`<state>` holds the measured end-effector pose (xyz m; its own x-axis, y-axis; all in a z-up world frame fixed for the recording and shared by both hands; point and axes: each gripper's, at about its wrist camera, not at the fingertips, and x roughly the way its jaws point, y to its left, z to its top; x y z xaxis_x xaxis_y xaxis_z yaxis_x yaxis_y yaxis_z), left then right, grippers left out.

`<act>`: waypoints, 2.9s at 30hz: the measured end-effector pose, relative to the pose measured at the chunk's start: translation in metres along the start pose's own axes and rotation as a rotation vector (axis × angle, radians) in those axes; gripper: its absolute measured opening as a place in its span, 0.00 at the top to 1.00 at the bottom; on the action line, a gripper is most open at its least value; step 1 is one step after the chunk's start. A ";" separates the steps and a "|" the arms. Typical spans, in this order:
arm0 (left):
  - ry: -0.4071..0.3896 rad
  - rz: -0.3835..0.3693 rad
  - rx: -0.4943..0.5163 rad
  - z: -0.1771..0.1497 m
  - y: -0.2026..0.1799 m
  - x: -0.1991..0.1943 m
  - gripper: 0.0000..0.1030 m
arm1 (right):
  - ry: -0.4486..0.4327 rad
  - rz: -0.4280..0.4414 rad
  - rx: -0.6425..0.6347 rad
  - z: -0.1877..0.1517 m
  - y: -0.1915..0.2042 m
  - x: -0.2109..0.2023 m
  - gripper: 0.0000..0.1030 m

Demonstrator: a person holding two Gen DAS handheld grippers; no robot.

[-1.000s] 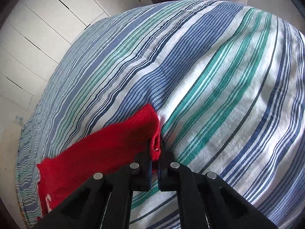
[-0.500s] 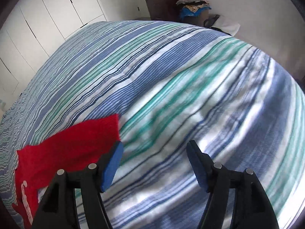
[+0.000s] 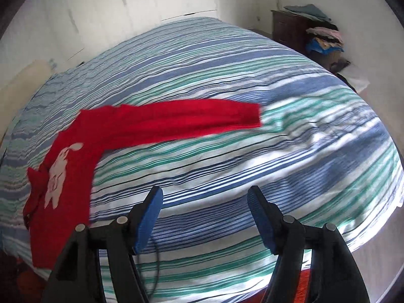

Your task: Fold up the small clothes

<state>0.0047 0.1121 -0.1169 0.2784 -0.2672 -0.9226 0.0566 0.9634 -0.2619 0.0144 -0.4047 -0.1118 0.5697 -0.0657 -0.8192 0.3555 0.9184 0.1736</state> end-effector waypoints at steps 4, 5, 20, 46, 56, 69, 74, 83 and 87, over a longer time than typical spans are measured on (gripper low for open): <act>-0.066 0.005 -0.065 0.013 0.024 -0.012 0.21 | 0.078 0.197 -0.196 -0.023 0.091 -0.002 0.33; -0.079 0.014 -0.079 0.017 0.030 -0.015 0.21 | 0.104 0.250 -0.244 -0.032 0.113 0.000 0.33; -0.085 0.075 -0.087 0.100 0.094 0.031 0.33 | 0.238 0.309 -0.452 -0.102 0.183 0.019 0.33; -0.181 0.160 -0.316 0.173 0.218 -0.015 0.82 | 0.275 0.330 -0.385 -0.099 0.177 0.027 0.33; -0.235 -0.002 -0.457 0.150 0.275 -0.005 0.45 | 0.287 0.317 -0.359 -0.101 0.174 0.027 0.33; -0.167 0.325 -0.019 0.168 0.239 0.041 0.30 | 0.340 0.304 -0.438 -0.107 0.199 0.036 0.33; -0.182 0.250 -0.162 0.174 0.274 0.043 0.32 | 0.339 0.286 -0.438 -0.108 0.201 0.034 0.33; -0.150 0.220 -0.030 0.187 0.253 0.063 0.94 | 0.370 0.265 -0.480 -0.111 0.215 0.038 0.33; -0.251 0.121 -0.159 0.193 0.264 0.019 0.95 | 0.373 0.258 -0.488 -0.112 0.216 0.038 0.33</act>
<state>0.2099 0.3649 -0.1491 0.5026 -0.1186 -0.8564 -0.1367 0.9672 -0.2142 0.0298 -0.1647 -0.1667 0.2662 0.2391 -0.9338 -0.1840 0.9635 0.1942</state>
